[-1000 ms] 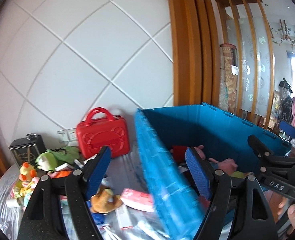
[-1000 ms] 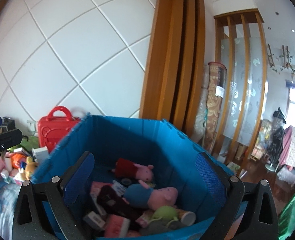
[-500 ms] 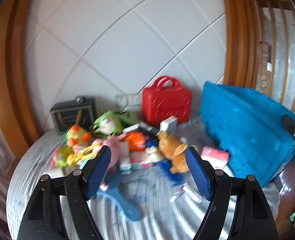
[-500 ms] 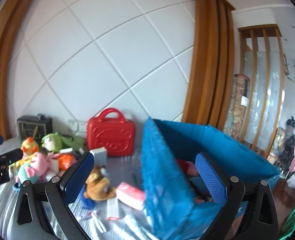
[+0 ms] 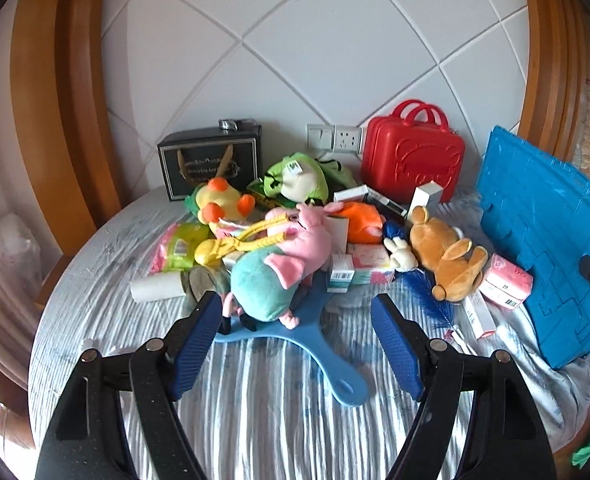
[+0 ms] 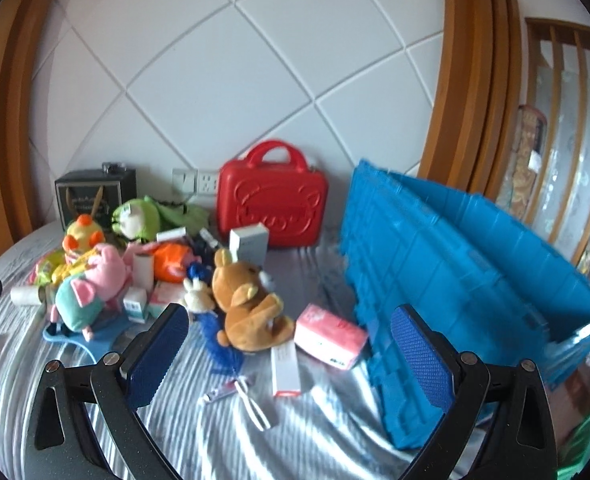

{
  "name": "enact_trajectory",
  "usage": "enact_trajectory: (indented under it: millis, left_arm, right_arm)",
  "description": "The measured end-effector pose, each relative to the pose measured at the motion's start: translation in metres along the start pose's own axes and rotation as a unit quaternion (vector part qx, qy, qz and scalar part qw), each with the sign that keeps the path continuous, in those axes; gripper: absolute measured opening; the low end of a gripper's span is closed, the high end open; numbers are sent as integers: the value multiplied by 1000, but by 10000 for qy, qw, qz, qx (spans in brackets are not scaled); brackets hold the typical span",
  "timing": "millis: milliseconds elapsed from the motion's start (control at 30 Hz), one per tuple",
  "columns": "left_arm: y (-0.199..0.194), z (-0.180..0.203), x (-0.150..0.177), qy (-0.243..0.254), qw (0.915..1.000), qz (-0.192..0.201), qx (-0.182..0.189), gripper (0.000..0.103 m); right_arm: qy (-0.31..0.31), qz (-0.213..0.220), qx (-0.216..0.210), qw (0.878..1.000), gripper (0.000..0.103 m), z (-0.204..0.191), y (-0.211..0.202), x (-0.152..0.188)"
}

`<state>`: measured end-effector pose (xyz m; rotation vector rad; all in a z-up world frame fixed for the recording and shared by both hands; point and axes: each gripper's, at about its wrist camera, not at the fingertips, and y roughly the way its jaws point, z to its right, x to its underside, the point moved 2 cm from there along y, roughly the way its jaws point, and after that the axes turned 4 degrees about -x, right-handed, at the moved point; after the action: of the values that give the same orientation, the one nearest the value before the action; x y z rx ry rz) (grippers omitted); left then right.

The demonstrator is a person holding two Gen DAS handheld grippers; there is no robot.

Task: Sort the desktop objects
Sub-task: 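Move both grippers back toward the pile beside the crate, then grasp the pink-and-white toothpaste tube with left gripper while right grasps long white box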

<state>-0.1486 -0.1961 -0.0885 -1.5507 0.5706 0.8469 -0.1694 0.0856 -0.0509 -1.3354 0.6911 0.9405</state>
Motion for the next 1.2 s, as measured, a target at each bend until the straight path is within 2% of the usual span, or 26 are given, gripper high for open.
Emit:
enact_trajectory:
  millis: [300,467,500,567,600,767,867,933,1100,1200]
  left_arm:
    - [67,79,9,422,9968,-627,242,77]
    - [110,125,37,873,9897,-975,576,77]
    - [119,134,45,968,9872,-1071,680,76]
    - [135,149,60,1111,9823,-1221,885,70]
    - [144,158,69,1197,9793,-1300,985,69]
    - [180,198,99,1619,9657,-1485,1384,63]
    - [197,212,113,1720,9596,-1597,1549,53]
    - [197,215,113,1769,9639,-1328,1484,46]
    - [199,219,109,1685,9675,-1091,1535,44]
    - [197,221,110,1668,9683,-1012,1562,44]
  right_arm:
    - [117,-997,-495,9937,103,22,90,46]
    - [326,-1434,-741,9863,102,38,132,74]
    - [312,-1507,-750,9852,99,38,139,79]
    - [271,-1661,-797,9825,77,36,154,91]
    - [275,-1723,-831,9811,72,36,162,98]
    - [433,-1918,-842,9768,69,41,192,126]
    - [487,-1987,-739,9760,69,46,210,138]
    - [513,-2008,-737,9755,69,48,220,144]
    - [446,-1995,-771,9758,68,42,241,151]
    - [413,-1998,-769,9759,63,37,246,155]
